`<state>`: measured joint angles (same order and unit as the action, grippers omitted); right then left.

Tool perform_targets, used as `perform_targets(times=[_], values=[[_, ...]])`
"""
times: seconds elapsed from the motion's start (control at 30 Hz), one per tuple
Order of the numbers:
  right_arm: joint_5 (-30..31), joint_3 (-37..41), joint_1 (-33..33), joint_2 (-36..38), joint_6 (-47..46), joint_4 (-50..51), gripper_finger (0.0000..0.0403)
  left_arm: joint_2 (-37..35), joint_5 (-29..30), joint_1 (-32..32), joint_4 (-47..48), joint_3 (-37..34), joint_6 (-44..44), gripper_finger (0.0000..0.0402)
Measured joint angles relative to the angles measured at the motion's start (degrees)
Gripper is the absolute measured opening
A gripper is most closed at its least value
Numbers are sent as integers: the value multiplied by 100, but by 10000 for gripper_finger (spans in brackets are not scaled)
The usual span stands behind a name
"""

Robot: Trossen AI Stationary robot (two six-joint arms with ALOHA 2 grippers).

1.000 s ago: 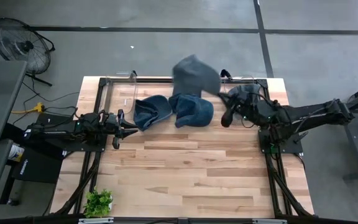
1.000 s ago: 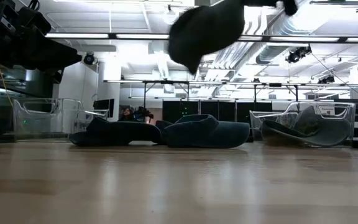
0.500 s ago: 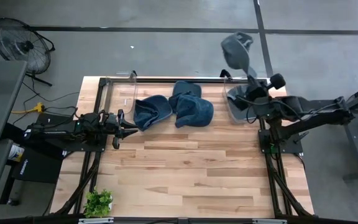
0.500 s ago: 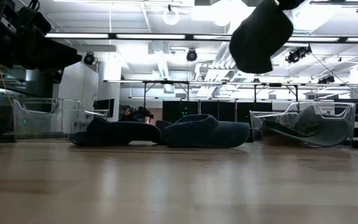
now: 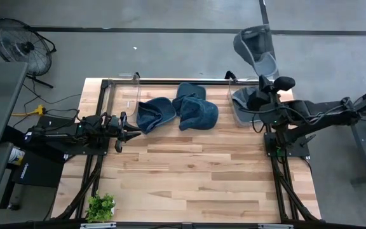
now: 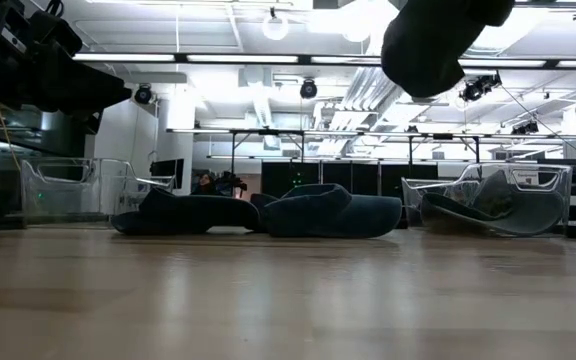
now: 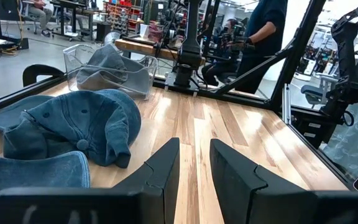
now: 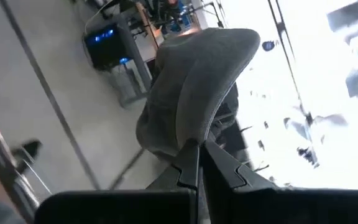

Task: Pick & Place hat
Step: Put the gray cap into the right transparent bin

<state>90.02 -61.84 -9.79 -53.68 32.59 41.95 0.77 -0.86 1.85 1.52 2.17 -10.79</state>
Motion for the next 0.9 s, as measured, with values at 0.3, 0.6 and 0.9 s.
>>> perform_targets(times=[0.3, 0.6, 0.9], values=[[-6, 0, 1, -139, 1075, 673, 0, 0, 0, 0, 0, 0, -2, 87], [-4, 1, 191, -189, 657, 2036, 0, 0, 0, 0, 0, 0, -2, 87], [-5, 2, 55, -191, 573, 2673, 0, -1, 0, 0, 0, 0, -1, 87]])
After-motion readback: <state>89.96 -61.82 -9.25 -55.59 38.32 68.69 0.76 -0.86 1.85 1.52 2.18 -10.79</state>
